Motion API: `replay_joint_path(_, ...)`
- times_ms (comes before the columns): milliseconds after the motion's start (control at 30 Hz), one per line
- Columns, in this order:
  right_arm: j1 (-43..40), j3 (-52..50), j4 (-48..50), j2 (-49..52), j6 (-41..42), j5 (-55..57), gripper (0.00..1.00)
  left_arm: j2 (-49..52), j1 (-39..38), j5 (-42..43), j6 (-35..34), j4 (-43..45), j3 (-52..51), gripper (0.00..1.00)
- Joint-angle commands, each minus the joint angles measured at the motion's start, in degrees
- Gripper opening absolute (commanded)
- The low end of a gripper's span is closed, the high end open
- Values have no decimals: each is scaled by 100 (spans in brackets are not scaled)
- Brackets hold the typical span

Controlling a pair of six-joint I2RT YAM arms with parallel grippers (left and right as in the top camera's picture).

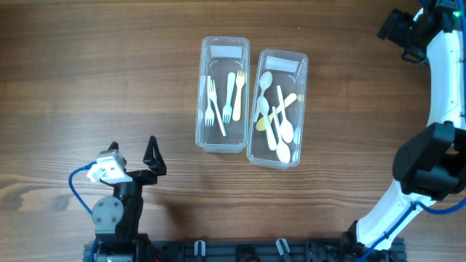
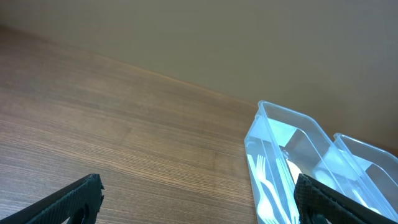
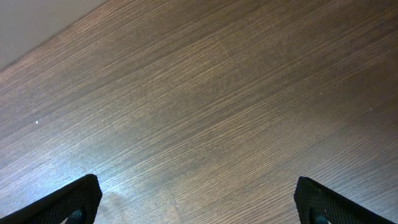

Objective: Pack container

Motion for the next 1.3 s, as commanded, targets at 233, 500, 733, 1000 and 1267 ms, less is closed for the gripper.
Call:
replay_joint_path(233, 31, -13, 15, 55, 101, 98, 100, -68, 35, -31, 140, 2, -68, 100)
replay_joint_path(500, 31, -13, 15, 55, 101, 98, 100, -68, 35, -31, 140, 2, -68, 100)
replay_joint_path(733, 31, -13, 15, 55, 101, 98, 100, -68, 35, -31, 140, 2, -68, 100)
replay_joint_path(1000, 55, -57, 151, -1051, 42, 229, 100, -68, 35, -28, 140, 2, -68, 100)
replay_joint_path(1267, 186, -3042, 4041, -3676, 157, 203, 100, -68, 35, -31, 140, 2, -68, 100)
